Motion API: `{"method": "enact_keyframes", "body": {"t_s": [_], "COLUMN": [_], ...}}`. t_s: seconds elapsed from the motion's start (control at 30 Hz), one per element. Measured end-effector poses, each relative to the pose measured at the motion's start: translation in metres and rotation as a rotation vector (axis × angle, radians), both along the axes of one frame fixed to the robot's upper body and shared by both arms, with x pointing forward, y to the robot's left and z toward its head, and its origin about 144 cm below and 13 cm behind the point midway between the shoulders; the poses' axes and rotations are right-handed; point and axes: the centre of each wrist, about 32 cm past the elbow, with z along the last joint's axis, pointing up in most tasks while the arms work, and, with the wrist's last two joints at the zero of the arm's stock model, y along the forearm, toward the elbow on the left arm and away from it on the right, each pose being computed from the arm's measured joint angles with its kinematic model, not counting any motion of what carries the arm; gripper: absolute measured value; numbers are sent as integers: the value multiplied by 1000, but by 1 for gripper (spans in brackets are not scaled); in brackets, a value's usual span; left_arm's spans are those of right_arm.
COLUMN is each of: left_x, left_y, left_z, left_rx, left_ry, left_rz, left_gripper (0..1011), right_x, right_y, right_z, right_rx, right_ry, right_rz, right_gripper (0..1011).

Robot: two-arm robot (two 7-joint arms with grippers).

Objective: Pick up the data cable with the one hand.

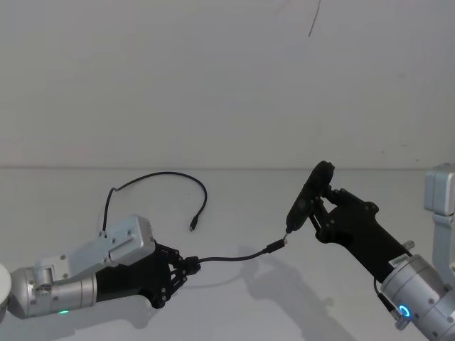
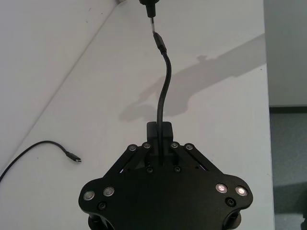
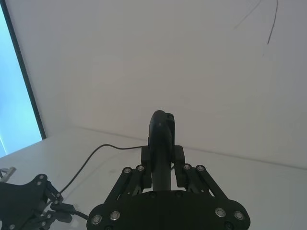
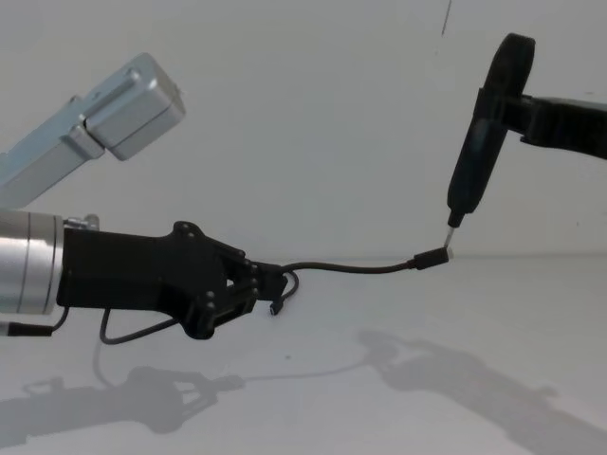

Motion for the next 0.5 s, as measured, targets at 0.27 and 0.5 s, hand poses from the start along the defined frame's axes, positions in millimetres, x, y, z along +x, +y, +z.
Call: {"method": "enact_keyframes", "body": {"t_s": [0.27,0.5], "left_x": [0,0], "left_y": [0,0], "left_z": [0,0], "left_rx": [0,0], "left_ry": [0,0], "left_rz": [0,0], "left_gripper": [49,49], "right_x": [-2,-4], "right_y": [0,0], "right_z": [1,2], "right_rx": [-12,-15], "right_ry": [-1,-4], "right_rz": [-11,-14], "right_gripper": [269,269]}}
